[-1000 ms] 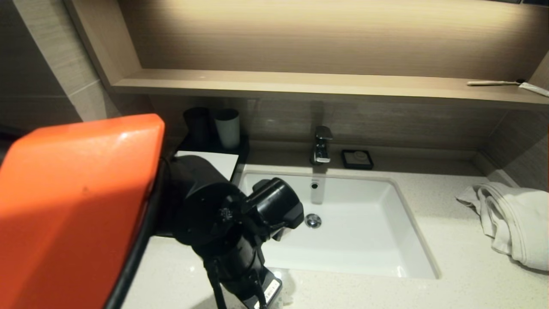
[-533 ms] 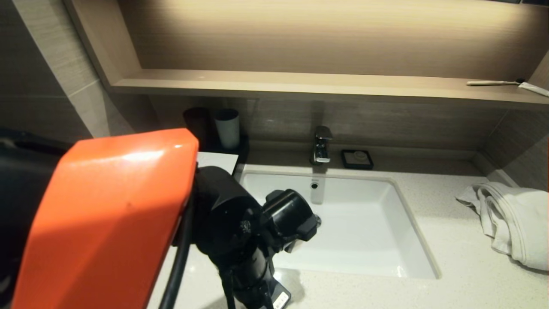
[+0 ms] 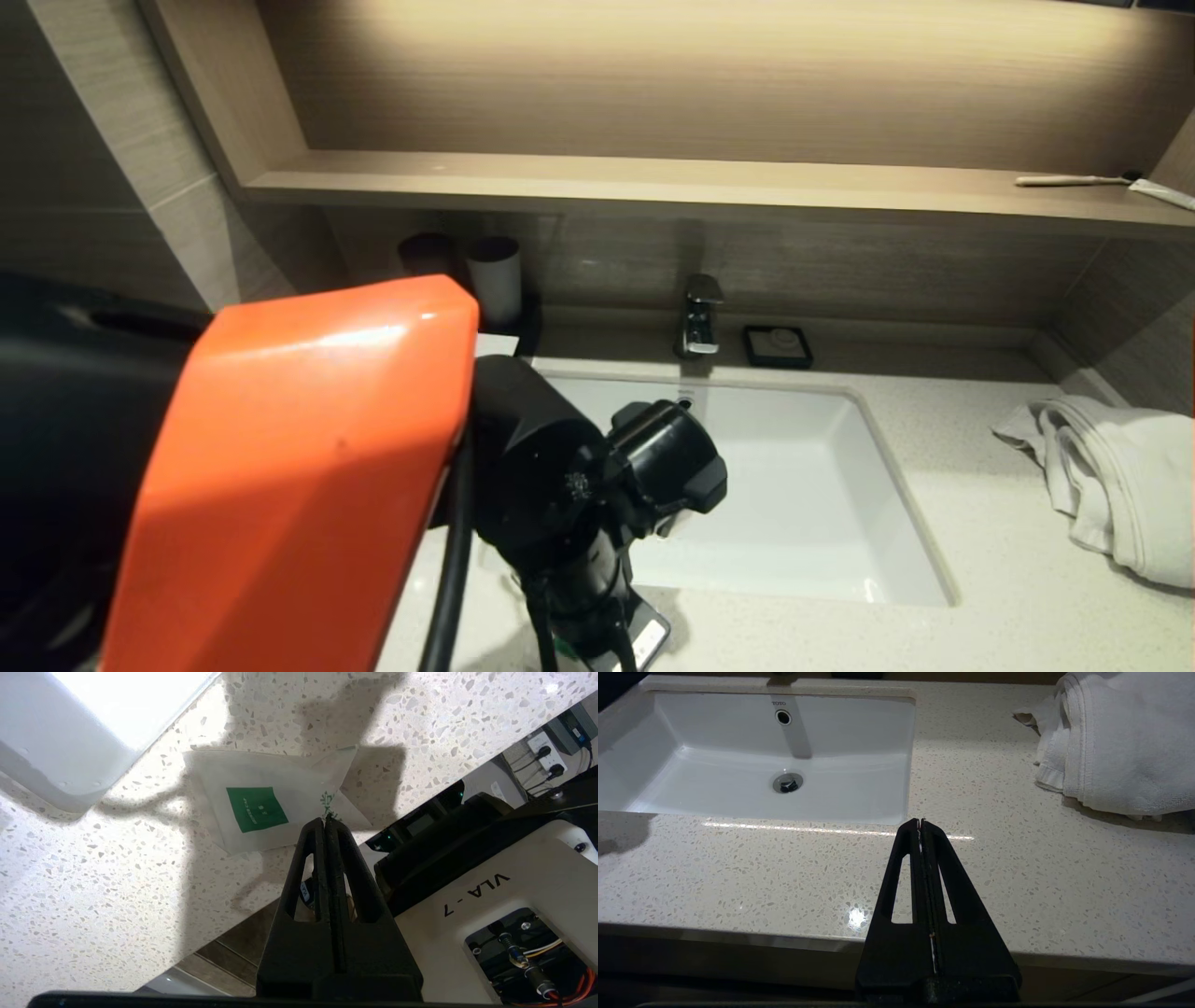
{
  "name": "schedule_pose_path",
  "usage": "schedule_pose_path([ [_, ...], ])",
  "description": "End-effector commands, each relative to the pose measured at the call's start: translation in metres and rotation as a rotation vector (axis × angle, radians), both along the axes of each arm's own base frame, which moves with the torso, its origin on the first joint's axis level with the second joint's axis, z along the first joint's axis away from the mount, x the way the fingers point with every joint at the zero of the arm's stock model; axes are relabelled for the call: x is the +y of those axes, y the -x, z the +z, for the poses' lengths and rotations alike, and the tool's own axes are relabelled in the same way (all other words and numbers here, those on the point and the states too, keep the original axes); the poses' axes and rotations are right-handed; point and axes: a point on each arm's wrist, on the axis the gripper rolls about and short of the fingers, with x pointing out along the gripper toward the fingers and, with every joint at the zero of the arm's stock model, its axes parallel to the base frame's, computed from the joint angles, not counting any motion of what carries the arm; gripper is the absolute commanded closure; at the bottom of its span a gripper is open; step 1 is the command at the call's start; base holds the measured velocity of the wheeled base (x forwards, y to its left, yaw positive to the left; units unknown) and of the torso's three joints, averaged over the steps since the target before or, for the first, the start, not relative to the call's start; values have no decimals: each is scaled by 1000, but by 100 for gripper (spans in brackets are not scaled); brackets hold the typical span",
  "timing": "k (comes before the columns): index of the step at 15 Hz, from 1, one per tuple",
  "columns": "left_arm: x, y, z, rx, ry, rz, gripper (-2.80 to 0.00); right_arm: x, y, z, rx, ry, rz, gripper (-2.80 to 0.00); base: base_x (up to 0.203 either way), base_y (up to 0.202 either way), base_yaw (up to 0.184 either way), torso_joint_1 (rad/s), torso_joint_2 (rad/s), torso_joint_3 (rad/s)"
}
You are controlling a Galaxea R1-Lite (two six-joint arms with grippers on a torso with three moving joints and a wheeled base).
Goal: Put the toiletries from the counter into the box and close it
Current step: Pick up the bathroom toiletry
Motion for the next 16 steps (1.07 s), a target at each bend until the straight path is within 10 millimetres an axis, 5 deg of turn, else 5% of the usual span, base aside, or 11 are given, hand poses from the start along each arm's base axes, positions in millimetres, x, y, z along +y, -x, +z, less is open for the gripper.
schedule_pose_path([
  [1, -5, -1, -6, 12, -17, -4, 0, 0, 0, 0, 0, -1, 0, 0, 0, 0, 0, 0, 0, 0],
  [7, -5, -2, -14, -9, -61, 16, 0, 0, 0, 0, 0, -1, 0, 0, 0, 0, 0, 0, 0, 0],
  [8, -5, -3, -13, -12, -55, 19, -155, 0, 0, 0, 0, -1, 0, 0, 0, 0, 0, 0, 0, 0],
  [9, -6, -3, -12, -16, -47, 22, -280, 0, 0, 0, 0, -1, 0, 0, 0, 0, 0, 0, 0, 0],
  [16, -10, -6, -23, -25, -87, 29, -280, 0, 0, 0, 0, -1, 0, 0, 0, 0, 0, 0, 0, 0],
])
